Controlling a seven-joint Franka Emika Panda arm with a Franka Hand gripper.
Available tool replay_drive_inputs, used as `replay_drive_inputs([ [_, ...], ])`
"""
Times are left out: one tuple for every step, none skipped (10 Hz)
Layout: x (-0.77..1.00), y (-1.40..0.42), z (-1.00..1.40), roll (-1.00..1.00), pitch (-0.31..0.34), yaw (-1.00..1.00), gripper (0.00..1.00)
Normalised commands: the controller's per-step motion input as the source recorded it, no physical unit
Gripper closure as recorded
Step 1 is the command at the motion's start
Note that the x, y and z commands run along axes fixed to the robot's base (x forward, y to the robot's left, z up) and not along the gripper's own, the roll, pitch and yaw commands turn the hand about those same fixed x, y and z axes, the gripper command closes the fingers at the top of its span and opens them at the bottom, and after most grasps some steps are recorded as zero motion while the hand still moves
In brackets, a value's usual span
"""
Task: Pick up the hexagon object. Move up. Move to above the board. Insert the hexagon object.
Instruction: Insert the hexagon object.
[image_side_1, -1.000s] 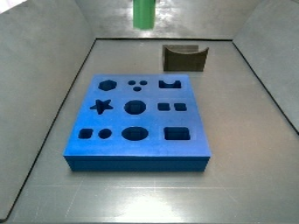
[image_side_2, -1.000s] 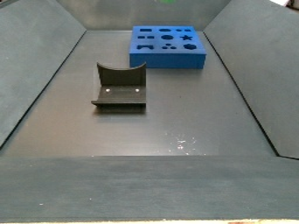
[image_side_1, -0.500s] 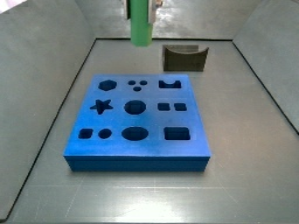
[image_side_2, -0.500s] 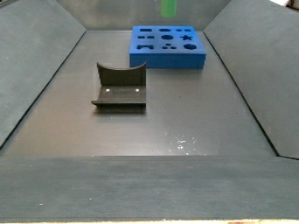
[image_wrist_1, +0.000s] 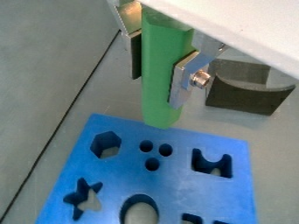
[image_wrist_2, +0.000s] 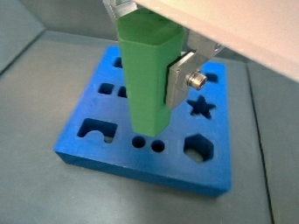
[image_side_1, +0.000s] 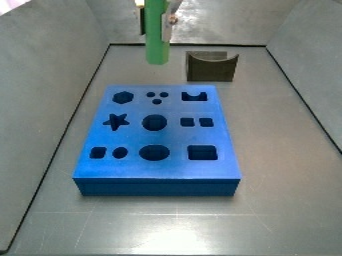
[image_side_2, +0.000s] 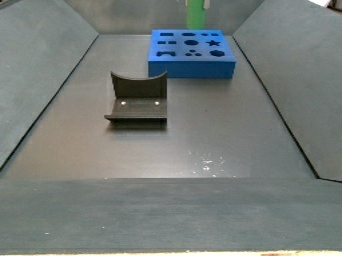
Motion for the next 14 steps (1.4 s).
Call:
replay_drive_inputs([
  [0.00,0.00,-0.49,0.00,0.000,-1.00,1.00],
  [0.00,0.00,-0.49,0.00,0.000,-1.00,1.00],
  [-0.20,-0.02,-0.34,0.00,0.080,-0.82,1.00],
  [-0.21,0.00,-0.29,0.00,0.043,-0.71,1.00],
  [-0.19,0.00,-0.23,0.00,0.023,-0.61,1.00],
  [-0.16,0.00,-0.19,0.00,0.020,-0.57,1.00],
  [0.09,0.00,0.00,0.00,0.051,-0.18,1.00],
  [-0.01,0.00,-0.13,0.00,0.000,0.00,1.00],
  [-0.35,-0.14,-0.59,0.01,0.140,-0.33,1.00],
  [-0.56,-0.18,-0.79,0.00,0.000,-0.42,1.00],
  [-0.61,-0.17,-0.89,-0.09,0.000,-0.45,1.00],
  [-0.53,-0.19,-0.76,-0.13,0.000,-0.39,1.00],
  [-0.02,0.00,0.00,0.00,-0.031,0.00,1.00],
  [-0.09,0.00,-0.03,0.00,-0.003,0.00,1.00],
])
